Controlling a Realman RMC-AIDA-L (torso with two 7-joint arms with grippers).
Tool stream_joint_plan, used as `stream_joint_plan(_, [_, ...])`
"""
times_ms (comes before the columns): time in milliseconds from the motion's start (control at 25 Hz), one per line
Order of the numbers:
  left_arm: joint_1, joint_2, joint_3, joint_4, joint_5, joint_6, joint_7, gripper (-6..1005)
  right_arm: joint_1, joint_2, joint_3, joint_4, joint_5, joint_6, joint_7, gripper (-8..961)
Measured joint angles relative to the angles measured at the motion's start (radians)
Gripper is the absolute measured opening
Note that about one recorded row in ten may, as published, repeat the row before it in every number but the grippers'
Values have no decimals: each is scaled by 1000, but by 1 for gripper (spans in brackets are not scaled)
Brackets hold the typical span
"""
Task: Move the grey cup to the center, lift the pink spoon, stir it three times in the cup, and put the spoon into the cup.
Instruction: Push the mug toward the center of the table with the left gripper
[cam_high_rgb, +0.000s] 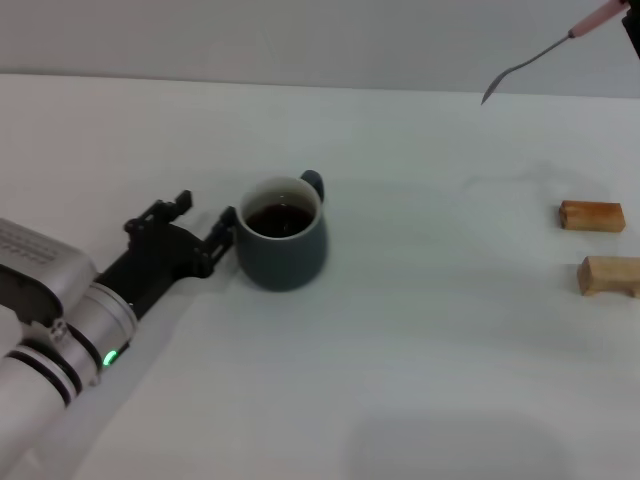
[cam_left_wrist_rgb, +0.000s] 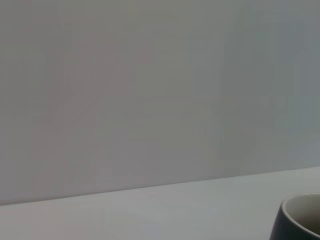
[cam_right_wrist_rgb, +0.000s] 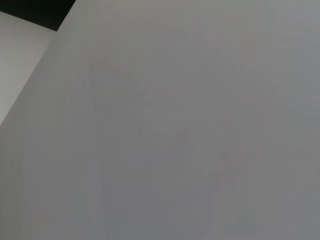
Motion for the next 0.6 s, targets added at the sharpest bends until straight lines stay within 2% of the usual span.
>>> stream_joint_plan(600, [-1,-4,99,-64,-4,-4,-4,618,-3,0,-1,10,-19,13,-7,136])
